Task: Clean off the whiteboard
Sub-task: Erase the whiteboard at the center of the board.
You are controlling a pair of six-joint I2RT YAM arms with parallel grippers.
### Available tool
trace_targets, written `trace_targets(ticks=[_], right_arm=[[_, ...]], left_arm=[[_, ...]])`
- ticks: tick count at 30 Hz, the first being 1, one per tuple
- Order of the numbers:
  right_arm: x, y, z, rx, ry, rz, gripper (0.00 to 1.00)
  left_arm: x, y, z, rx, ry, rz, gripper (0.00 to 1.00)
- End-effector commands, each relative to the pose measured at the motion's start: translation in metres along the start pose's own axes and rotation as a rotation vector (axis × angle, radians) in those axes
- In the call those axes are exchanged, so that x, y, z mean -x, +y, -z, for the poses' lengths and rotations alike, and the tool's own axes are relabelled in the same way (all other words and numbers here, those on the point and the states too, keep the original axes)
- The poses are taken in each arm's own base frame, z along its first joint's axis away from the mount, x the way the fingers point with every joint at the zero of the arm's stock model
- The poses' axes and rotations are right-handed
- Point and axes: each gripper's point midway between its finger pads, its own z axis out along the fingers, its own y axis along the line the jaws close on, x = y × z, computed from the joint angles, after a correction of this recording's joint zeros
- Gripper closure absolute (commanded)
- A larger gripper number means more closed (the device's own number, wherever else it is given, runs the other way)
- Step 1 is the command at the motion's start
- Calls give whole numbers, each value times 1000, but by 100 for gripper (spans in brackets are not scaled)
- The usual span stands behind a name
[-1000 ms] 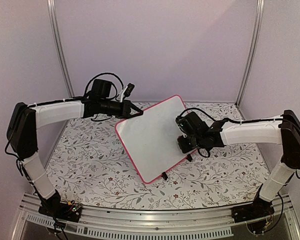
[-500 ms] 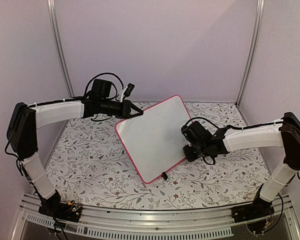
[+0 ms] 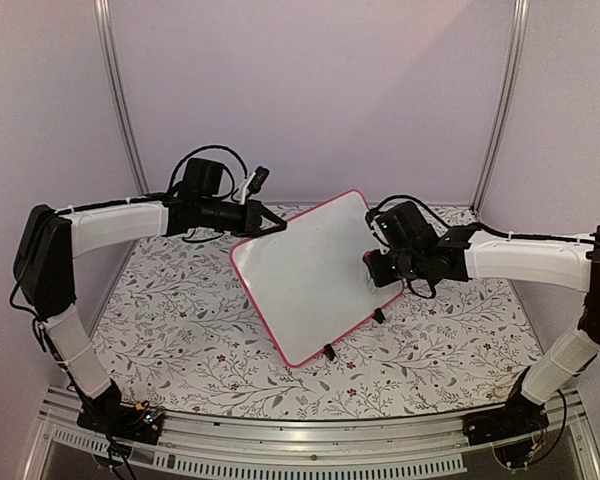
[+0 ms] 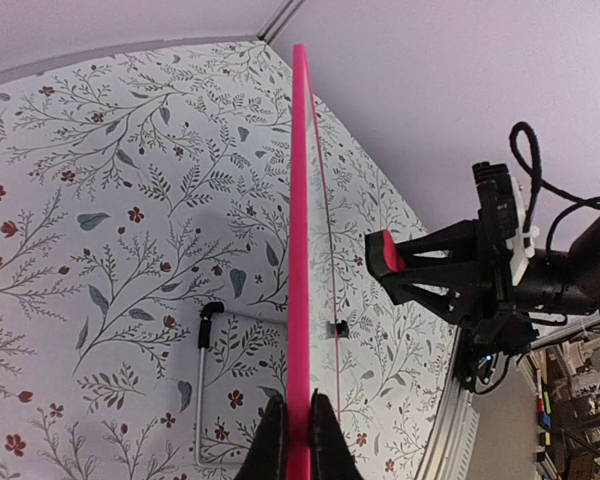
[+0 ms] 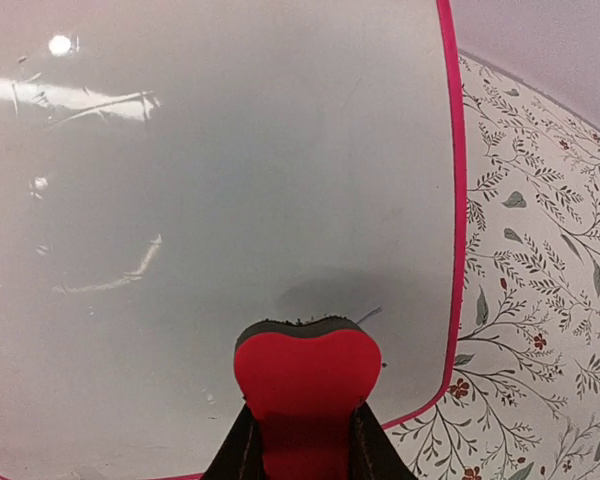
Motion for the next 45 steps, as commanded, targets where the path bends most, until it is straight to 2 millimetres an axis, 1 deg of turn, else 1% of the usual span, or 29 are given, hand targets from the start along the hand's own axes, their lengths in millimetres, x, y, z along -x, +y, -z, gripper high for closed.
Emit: trace_targets(ticks=[1,6,9,12,14,18,27,30,42,45], right_arm=[[21,-6,-10,25,-24,-18,100],[16,-7,-26,44,6,-28,100],[2,-2,-34,67,44,-27,100],[-11,-1,-37,75,69,-35,100],[-20,-2,-37,79,82,-43,100],[-31,-4,-34,84,99,-54,100],[-59,-7,-34,87,147,-69,100],[-64,-8,-33,86,155,-74,100],[-72,-7,-30,97,170,-78,100],[-78,-6,-29,94,181,-75,100]], left_arm=[[-18,5,-15,34,45,-13,100],[-18,5,-15,34,44,-14,100],[-17,5,-14,35,43,-15,100],[-19,7,-15,36,47,-12,100],[-18,7,-15,36,45,-12,100],[-19,8,-16,37,47,-10,100],[-19,7,-16,38,48,-9,100],[-19,7,-16,37,47,-10,100],[-18,7,-15,38,46,-11,100],[-19,7,-15,37,47,-11,100]])
